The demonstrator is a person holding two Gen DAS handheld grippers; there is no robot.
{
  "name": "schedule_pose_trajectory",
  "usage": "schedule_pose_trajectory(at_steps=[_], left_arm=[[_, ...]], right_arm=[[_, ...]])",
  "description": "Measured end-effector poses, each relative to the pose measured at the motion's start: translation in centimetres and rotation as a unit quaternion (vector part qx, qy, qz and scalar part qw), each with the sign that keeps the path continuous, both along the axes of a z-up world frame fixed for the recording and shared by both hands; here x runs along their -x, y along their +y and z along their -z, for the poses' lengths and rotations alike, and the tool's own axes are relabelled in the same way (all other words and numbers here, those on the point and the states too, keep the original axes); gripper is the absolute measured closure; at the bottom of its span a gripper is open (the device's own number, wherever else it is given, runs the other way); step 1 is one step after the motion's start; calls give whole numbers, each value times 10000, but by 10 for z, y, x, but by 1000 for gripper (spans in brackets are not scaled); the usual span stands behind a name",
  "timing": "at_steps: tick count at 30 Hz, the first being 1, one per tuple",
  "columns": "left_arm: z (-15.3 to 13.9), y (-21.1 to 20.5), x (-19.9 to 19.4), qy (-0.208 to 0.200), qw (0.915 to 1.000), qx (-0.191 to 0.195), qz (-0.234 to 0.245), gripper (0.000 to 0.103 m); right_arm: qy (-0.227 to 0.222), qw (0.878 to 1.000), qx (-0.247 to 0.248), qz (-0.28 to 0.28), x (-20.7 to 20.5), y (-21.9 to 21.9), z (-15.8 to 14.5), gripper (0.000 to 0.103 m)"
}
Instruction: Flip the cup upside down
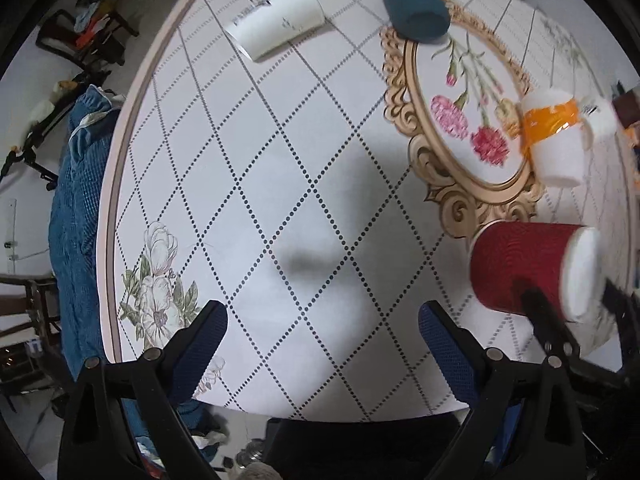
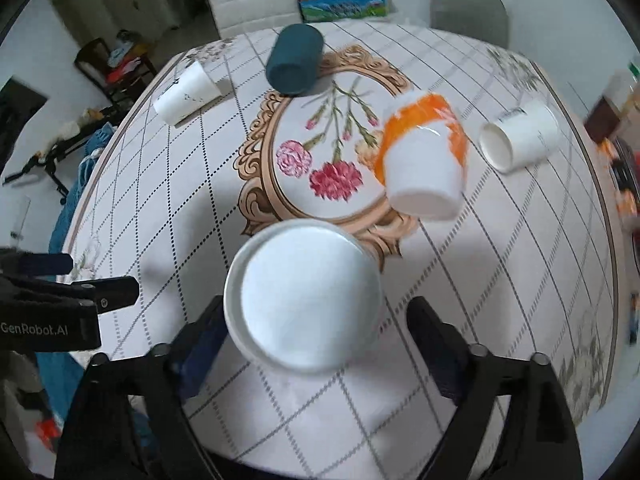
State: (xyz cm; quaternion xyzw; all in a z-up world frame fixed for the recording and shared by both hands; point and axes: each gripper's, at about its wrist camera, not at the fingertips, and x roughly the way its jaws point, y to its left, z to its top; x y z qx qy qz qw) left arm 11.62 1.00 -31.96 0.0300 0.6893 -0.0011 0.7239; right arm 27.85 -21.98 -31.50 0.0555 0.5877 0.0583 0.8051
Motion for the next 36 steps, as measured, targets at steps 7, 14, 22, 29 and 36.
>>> schedule_pose_trajectory(at_steps=[7, 14, 22, 29, 36], left_arm=[[-55, -5, 23, -645, 9979, 40, -48, 4], [-105, -10, 44, -1136, 9932, 164, -179, 3], [-175, -22, 85, -1798, 9833, 257, -85, 3], [-236, -28, 129, -2444, 9693, 286, -5, 3], [-274, -26, 168, -2701, 9620, 390, -106, 3]], right_arm=[[-36, 9991, 235, 349, 28, -28, -62, 7], [-287, 9961, 583, 601, 53, -54, -120, 7], [-839, 9927, 643, 580, 96, -69, -196, 7], [-1335, 9871, 673, 566, 142, -77, -264, 5], [-1549, 9848, 575, 538, 182, -80, -311, 4]])
